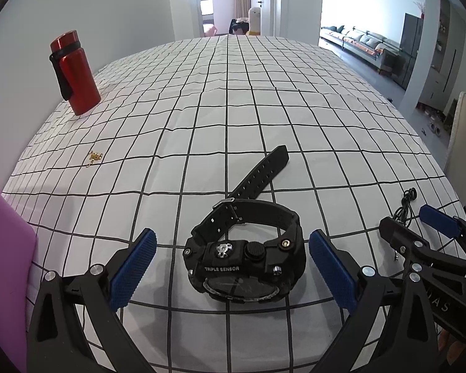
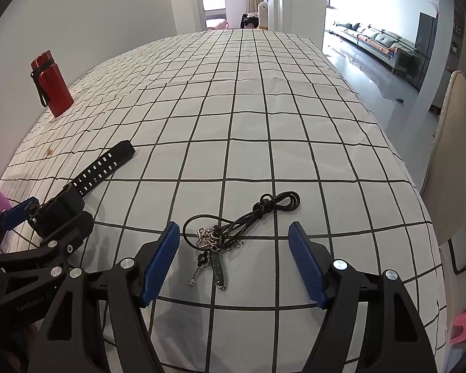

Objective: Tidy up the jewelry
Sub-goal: 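Grasp the black wristwatch with left tool while right tool grasps the black-cord keychain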

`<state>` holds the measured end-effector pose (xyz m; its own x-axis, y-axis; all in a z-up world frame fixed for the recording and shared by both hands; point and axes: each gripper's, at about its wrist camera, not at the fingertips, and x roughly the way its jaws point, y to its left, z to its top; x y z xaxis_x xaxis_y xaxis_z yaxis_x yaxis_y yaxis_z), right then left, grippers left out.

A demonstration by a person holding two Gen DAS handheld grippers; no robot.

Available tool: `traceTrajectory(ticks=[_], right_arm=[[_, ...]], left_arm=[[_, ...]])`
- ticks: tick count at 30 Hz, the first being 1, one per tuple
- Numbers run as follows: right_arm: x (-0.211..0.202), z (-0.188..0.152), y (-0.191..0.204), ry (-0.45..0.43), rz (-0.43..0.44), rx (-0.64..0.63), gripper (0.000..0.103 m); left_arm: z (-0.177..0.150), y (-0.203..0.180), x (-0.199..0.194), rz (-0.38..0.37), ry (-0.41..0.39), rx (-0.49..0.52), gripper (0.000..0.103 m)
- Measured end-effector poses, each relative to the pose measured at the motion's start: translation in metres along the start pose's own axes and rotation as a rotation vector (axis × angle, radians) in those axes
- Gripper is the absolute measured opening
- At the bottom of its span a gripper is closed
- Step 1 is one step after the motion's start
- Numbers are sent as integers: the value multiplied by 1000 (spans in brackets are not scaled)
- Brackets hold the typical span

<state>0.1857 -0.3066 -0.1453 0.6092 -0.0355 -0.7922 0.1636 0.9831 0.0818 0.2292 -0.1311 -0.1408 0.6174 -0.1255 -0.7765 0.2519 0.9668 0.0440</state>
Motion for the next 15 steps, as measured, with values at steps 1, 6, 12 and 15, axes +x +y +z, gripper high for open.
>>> traceTrajectory(ticks=[1, 6, 12, 15], right_arm=[[0, 0, 0, -1, 0, 0, 69], [1, -1, 1, -7, -10, -10, 69], [2, 0, 4, -9, -22, -19, 69], [4, 0, 7, -5, -35, -31, 69]], left_arm=[[0, 0, 1, 1, -1, 0, 97], [2, -1, 5, 4, 1, -1, 97], [3, 0, 10, 6, 7, -5, 97], [4, 1, 12, 9, 13, -10, 97]])
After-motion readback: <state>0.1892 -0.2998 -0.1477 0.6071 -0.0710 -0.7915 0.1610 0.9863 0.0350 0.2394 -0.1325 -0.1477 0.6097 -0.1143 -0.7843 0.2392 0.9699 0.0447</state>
